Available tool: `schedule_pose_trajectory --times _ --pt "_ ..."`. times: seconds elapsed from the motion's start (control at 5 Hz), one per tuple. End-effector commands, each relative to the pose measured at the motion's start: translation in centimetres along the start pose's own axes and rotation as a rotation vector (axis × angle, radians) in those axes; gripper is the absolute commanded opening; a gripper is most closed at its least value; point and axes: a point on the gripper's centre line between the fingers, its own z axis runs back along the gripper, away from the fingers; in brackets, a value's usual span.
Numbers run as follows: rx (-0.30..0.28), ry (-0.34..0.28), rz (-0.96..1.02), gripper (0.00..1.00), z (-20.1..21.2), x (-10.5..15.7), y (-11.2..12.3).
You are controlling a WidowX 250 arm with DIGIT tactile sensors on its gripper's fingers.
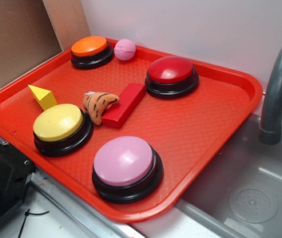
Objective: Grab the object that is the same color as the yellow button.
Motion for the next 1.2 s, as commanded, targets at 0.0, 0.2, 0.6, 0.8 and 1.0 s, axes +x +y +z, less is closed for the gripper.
schedule_pose_trajectory --times 0.0,0.2,0.6,0.8,1.0 --pt "0.0 0.0 0.0 1.0 0.0 0.0 0.0" --pt "-0.106 -0.074 0.243 1.0 -0.3 0.2 1.6" --pt "-0.127 -0.109 0.679 1.0 -4.1 2.2 6.0" --pt "-0.079 -0.145 0.9 1.0 -5.7 2.7 7.9" --pt "-0.042 -0.165 1.059 1.0 -7.8 3.4 9.9"
